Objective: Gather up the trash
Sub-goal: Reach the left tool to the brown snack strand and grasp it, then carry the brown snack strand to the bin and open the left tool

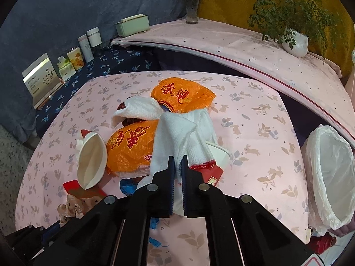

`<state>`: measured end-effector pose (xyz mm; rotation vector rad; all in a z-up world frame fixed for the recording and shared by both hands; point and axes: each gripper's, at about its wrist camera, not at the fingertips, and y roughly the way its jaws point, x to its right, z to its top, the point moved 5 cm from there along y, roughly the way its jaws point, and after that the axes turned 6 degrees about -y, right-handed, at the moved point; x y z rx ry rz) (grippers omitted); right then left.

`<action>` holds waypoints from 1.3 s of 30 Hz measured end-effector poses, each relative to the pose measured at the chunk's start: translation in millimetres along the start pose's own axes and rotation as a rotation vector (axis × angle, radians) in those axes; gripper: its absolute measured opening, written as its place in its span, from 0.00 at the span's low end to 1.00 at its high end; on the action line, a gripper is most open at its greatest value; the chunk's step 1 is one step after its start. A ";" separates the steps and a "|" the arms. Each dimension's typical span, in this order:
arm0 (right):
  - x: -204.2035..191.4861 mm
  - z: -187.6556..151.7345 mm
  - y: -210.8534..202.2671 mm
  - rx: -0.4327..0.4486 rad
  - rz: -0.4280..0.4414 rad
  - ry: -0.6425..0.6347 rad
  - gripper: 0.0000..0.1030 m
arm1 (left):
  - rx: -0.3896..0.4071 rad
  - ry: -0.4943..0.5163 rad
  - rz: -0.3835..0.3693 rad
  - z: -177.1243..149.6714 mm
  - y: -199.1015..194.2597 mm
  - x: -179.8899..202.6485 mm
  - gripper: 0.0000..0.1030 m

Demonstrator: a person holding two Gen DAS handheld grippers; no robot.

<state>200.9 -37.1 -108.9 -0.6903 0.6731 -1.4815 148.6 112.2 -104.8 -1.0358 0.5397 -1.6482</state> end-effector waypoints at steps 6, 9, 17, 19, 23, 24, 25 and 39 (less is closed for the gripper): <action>19.0 10.3 -33.6 0.056 0.000 0.019 0.05 | 0.039 0.031 -0.020 10.3 -16.5 18.5 0.08; 31.1 16.5 -53.1 0.090 -0.009 0.028 0.05 | 0.063 0.057 -0.036 17.5 -26.6 34.6 0.08; 74.5 24.9 -107.4 0.181 -0.053 0.064 0.05 | 0.122 0.149 -0.099 33.7 -52.3 94.9 0.08; 88.9 24.7 -120.0 0.200 -0.066 0.080 0.05 | 0.132 0.178 -0.117 35.1 -56.4 113.0 0.08; 120.5 22.3 -140.4 0.229 -0.099 0.111 0.05 | 0.137 0.230 -0.164 33.1 -61.4 149.3 0.08; 128.1 21.7 -145.0 0.236 -0.109 0.119 0.05 | 0.137 0.244 -0.175 32.5 -61.7 158.9 0.08; 136.9 20.5 -149.2 0.242 -0.119 0.128 0.05 | 0.138 0.255 -0.187 31.6 -62.1 167.6 0.08; 255.7 -20.3 -166.6 0.224 -0.211 0.272 0.05 | 0.062 0.417 -0.329 0.2 -19.5 295.4 0.09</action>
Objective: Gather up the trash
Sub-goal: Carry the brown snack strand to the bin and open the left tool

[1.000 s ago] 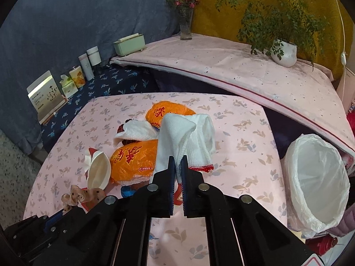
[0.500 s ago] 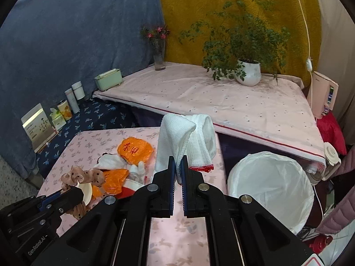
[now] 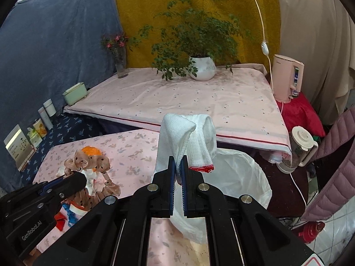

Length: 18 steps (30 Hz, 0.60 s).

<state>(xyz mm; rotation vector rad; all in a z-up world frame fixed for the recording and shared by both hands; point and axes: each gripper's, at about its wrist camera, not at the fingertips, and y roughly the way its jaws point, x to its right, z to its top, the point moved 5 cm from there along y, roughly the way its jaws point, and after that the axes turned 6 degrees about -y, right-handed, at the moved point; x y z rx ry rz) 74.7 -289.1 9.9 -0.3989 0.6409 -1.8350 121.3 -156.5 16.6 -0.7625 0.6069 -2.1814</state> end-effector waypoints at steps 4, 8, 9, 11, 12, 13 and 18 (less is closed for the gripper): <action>33.8 -11.3 10.5 -0.029 -0.017 0.049 0.05 | -0.031 0.043 -0.036 -3.8 29.0 29.2 0.09; 58.7 -23.4 24.3 -0.061 -0.035 0.085 0.05 | -0.081 0.068 -0.055 -10.0 59.8 50.3 0.10; 63.0 -26.2 27.9 -0.069 -0.039 0.090 0.05 | -0.092 0.069 -0.057 -10.5 66.2 53.7 0.10; 70.6 -30.3 34.5 -0.083 -0.046 0.098 0.05 | -0.112 0.072 -0.058 -12.7 79.0 59.5 0.10; 74.1 -32.0 37.4 -0.087 -0.047 0.103 0.05 | -0.121 0.076 -0.058 -13.5 84.2 62.1 0.10; 77.4 -33.8 39.9 -0.092 -0.047 0.108 0.05 | -0.129 0.080 -0.060 -14.2 87.5 64.2 0.10; 85.7 -38.2 50.8 -0.108 -0.040 0.118 0.08 | -0.141 0.081 -0.063 -15.5 102.0 70.6 0.25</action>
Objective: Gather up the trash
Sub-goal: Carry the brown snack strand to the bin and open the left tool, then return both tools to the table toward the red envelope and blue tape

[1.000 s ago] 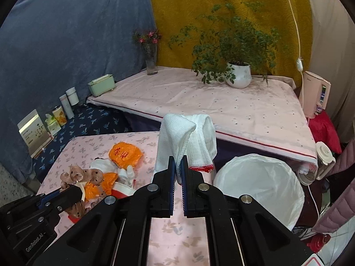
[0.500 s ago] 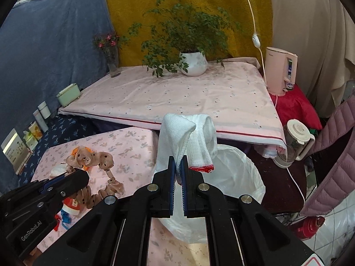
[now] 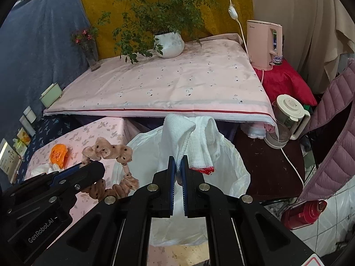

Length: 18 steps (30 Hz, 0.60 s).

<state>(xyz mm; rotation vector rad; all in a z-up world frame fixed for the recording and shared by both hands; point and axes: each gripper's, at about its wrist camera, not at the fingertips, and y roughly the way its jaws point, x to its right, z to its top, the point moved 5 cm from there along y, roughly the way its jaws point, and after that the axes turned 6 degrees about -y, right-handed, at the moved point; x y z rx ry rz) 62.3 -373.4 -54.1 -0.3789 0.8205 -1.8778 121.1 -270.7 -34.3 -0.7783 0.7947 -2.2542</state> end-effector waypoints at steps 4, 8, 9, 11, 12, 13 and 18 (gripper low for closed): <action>1.6 1.3 1.8 0.012 -0.012 0.012 0.21 | 0.031 -0.031 0.031 2.3 0.1 -9.0 0.50; 1.3 2.5 1.0 0.021 -0.014 0.020 0.26 | 0.043 -0.041 0.051 3.0 -5.1 -19.7 0.53; 0.3 3.0 0.7 0.022 -0.014 0.020 0.26 | 0.049 -0.042 0.060 3.2 -7.3 -22.1 0.53; -3.2 4.2 0.0 0.023 -0.009 0.019 0.27 | 0.058 -0.047 0.078 3.3 -11.6 -27.5 0.53; -5.9 4.6 -0.8 0.024 -0.007 0.016 0.27 | 0.063 -0.052 0.085 3.1 -14.0 -30.2 0.53; -9.2 5.0 -1.9 0.027 -0.006 0.011 0.27 | 0.069 -0.057 0.095 2.7 -17.3 -34.0 0.53; -29.9 5.9 -10.4 0.046 0.001 -0.021 0.38 | 0.104 -0.077 0.143 1.1 -35.0 -51.8 0.62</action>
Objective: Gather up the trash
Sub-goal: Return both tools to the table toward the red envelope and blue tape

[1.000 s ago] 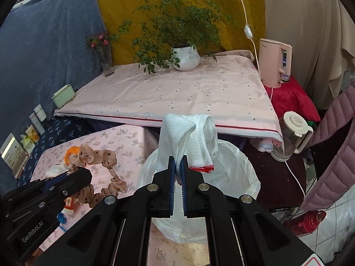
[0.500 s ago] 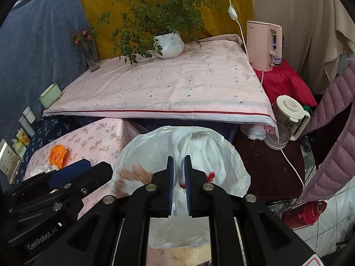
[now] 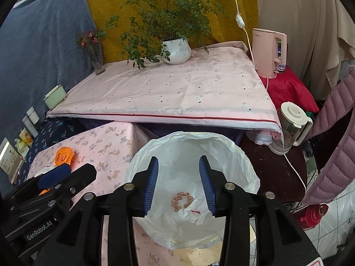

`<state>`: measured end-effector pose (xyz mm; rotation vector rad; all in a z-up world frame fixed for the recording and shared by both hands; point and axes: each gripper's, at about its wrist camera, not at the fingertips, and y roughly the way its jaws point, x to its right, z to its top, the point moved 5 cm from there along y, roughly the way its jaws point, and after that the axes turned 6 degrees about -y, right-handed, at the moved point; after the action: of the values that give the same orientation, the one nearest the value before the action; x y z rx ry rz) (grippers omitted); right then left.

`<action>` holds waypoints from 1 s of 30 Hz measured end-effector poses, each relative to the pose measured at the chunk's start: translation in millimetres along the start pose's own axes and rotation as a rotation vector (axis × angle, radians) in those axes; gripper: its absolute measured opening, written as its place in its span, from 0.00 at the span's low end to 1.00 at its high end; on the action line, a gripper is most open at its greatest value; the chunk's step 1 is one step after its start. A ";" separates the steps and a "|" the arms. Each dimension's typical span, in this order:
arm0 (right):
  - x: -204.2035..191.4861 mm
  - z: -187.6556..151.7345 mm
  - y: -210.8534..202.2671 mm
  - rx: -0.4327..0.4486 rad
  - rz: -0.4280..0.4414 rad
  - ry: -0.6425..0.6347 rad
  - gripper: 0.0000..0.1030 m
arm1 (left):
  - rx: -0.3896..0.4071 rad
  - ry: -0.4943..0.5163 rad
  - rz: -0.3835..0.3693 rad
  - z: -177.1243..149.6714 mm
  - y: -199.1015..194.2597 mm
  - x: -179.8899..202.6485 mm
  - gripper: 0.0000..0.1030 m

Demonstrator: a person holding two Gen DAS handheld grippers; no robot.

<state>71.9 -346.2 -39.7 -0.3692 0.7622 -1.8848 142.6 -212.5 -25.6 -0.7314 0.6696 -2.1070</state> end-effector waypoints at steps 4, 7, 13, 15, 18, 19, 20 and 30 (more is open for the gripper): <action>-20.0 1.1 -7.5 0.012 0.016 -0.027 0.42 | 0.024 -0.031 0.044 0.5 -15.0 -22.4 0.67; -37.2 1.2 -14.3 0.022 0.035 -0.044 0.44 | 0.051 -0.074 0.083 1.2 -28.4 -47.2 0.71; -73.8 -3.4 -24.3 0.028 0.080 -0.077 0.47 | 0.074 -0.121 0.186 -5.6 -52.0 -95.9 0.72; -86.3 -6.9 -25.9 0.027 0.095 -0.089 0.47 | 0.075 -0.138 0.225 -12.6 -59.1 -115.0 0.74; -108.0 -13.9 -24.7 0.015 0.122 -0.109 0.47 | 0.063 -0.183 0.276 -26.6 -69.1 -146.1 0.75; -115.1 -16.7 -23.6 0.009 0.130 -0.115 0.47 | 0.054 -0.209 0.292 -31.7 -72.1 -158.8 0.75; -123.2 -20.3 -22.3 0.002 0.140 -0.121 0.47 | 0.047 -0.230 0.301 -36.7 -74.5 -168.0 0.75; -200.3 -57.5 -10.0 -0.070 0.225 -0.208 0.47 | -0.021 -0.437 0.455 -88.8 -97.1 -274.6 0.75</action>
<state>118.2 -143.7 -59.6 -0.4943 0.7003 -1.5850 175.5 81.7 -96.8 -0.9166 0.5511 -1.4670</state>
